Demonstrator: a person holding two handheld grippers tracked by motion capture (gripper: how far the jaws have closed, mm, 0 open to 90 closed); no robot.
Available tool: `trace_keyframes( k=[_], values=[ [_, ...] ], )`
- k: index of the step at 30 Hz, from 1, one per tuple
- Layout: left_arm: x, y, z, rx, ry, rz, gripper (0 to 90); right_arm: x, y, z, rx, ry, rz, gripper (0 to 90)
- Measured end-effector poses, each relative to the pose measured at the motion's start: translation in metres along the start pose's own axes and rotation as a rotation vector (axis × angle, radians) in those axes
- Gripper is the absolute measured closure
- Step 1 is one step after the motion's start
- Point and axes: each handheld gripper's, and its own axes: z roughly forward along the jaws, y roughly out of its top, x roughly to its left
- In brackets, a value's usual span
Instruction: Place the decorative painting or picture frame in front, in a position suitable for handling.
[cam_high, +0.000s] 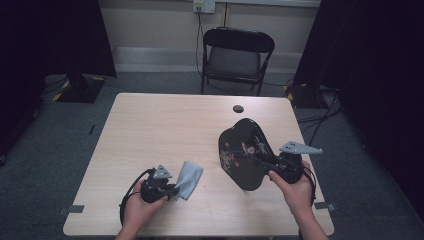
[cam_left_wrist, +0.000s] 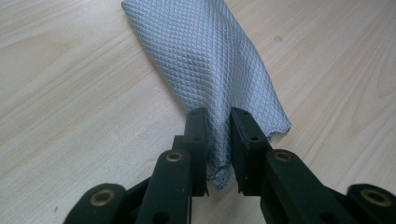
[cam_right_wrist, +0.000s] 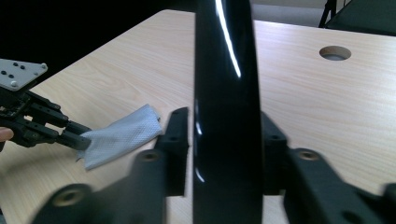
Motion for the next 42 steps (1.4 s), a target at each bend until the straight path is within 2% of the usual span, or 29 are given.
trace_keyframes(
  k=[7, 14, 16, 22, 24, 27, 30, 32, 34, 39, 40, 42],
  values=[
    [0.0, -0.001, -0.001, -0.004, 0.005, -0.003, 77.5, 0.003, -0.021, -0.002, 0.042, -0.013, -0.048, 48.5],
    [0.0, -0.001, 0.0, -0.005, 0.001, -0.01, 77.1, -0.001, -0.044, -0.003, 0.064, -0.017, -0.049, 44.5],
    [0.001, -0.002, 0.001, -0.013, 0.001, -0.019, 77.1, -0.004, -0.056, -0.002, 0.081, -0.019, -0.045, 41.9],
    [0.001, -0.001, 0.002, -0.009, 0.001, -0.015, 76.4, -0.008, -0.072, 0.001, 0.085, -0.008, -0.035, 42.3],
    [0.001, -0.001, 0.003, -0.008, 0.005, -0.013, 75.9, -0.007, -0.079, 0.002, 0.084, 0.009, -0.032, 45.0],
    [0.001, -0.001, 0.002, -0.009, 0.008, -0.014, 74.5, -0.003, -0.082, 0.002, 0.088, -0.001, -0.069, 45.0],
    [0.002, -0.002, 0.002, -0.009, 0.011, -0.017, 72.5, -0.004, -0.081, 0.001, 0.07, 0.008, -0.046, 45.4],
    [0.002, -0.002, 0.002, -0.006, 0.015, -0.019, 69.4, -0.004, -0.081, 0.001, 0.064, 0.008, -0.046, 47.1],
    [0.001, -0.002, 0.001, -0.011, 0.022, -0.024, 65.8, -0.005, -0.077, 0.001, 0.067, 0.007, -0.066, 51.3],
    [-0.002, -0.002, -0.001, -0.023, 0.034, -0.039, 45.0, -0.004, -0.075, -0.004, 0.044, 0.01, -0.058, 56.0],
    [-0.004, -0.002, -0.003, -0.033, 0.027, -0.04, 44.0, -0.004, -0.074, -0.006, 0.027, 0.003, -0.049, 57.1],
    [-0.007, -0.001, -0.004, -0.032, 0.039, -0.037, 39.7, -0.005, -0.071, -0.009, 0.011, 0.001, -0.047, 59.4]
  ],
)
